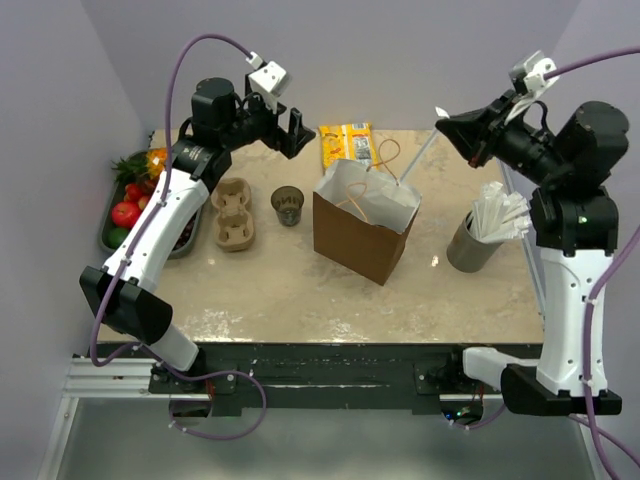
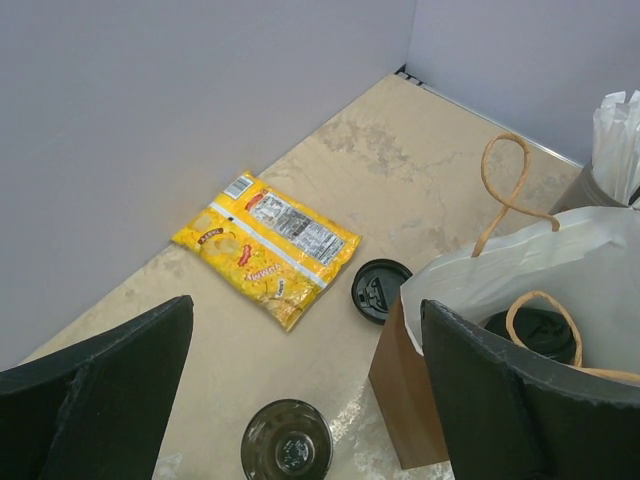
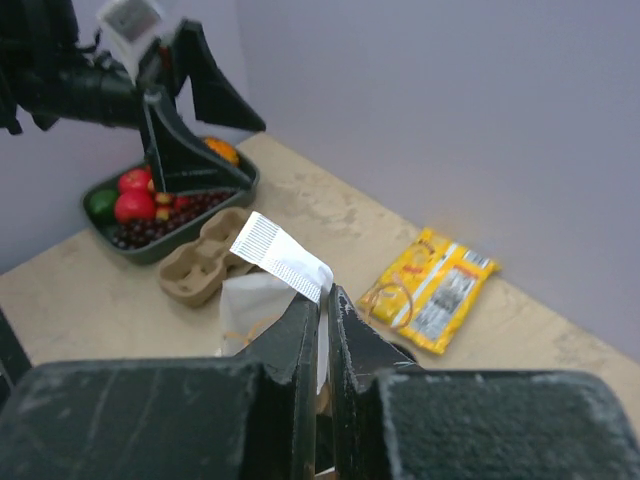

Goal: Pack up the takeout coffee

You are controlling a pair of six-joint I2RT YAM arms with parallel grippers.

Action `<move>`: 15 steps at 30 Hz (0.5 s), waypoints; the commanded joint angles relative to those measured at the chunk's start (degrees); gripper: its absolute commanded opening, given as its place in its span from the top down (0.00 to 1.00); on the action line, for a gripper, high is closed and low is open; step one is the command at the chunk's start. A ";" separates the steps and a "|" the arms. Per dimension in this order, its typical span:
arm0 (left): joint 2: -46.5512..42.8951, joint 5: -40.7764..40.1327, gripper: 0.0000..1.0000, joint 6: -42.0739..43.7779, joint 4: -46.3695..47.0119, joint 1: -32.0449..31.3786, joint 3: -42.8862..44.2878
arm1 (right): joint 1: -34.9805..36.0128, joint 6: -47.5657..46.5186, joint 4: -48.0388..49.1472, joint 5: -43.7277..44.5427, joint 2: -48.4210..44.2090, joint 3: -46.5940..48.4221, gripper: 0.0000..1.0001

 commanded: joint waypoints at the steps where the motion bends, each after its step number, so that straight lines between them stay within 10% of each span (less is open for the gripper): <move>1: -0.36 -1.52 0.00 2.42 1.02 0.19 2.25 | 0.08 2.09 1.21 -0.25 1.12 -8.23 1.00; 3: -0.45 -1.44 0.00 2.68 0.67 0.27 2.17 | 0.08 1.65 2.08 0.82 1.38 -13.40 0.94; 6: -0.80 -1.17 0.00 2.95 0.23 0.27 1.46 | 0.08 -0.36 2.97 -2.34 2.70 -14.59 0.31; 9: -1.07 -2.49 0.00 4.26 -0.13 0.27 1.20 | 0.17 0.41 3.75 3.61 3.40 -10.20 0.01; 15: 0.34 -3.90 0.00 4.79 0.31 0.27 2.08 | 0.08 6.72 2.80 18.39 7.17 -2.19 0.01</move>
